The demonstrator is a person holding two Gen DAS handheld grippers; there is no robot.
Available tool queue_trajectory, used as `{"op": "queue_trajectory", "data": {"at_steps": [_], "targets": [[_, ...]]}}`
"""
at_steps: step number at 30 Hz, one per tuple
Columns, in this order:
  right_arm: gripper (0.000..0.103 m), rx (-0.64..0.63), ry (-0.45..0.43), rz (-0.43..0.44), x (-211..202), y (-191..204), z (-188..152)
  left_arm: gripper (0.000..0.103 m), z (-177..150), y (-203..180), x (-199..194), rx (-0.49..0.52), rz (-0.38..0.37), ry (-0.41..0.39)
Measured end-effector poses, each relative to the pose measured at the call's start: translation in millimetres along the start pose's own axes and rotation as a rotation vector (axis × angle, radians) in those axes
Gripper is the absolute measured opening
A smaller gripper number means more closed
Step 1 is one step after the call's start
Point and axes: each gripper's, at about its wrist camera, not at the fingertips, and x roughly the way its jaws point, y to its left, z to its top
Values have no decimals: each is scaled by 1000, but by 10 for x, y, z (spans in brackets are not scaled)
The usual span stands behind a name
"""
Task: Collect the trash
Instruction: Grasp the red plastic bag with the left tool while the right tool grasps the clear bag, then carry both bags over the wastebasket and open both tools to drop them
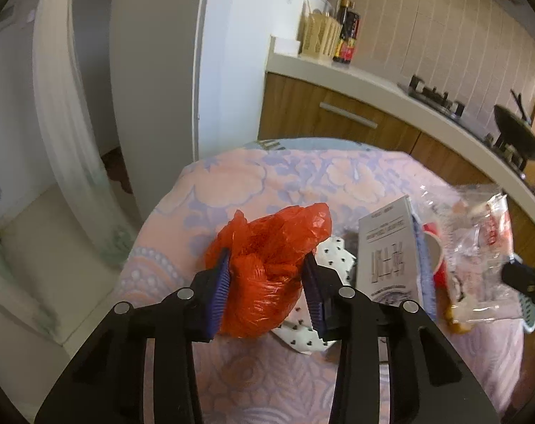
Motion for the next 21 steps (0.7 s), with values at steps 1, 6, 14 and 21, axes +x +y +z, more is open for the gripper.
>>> {"op": "queue_trajectory", "data": {"at_steps": [1,6,14,21], "targets": [[55,7,6,7,32,-2,9,35,-9,1,-38,-5,-4,-11],[27,26,47,19,135,13,13,35,0,-41,-291,-22,-28,-76],[1,0,-78,-14,-304,12,-10,35,61,-324,-792,6,-66,-166],[1,13,-192,-13,-887,-182,-1,35,104,-892,-1076,85,-151,-220]]}}
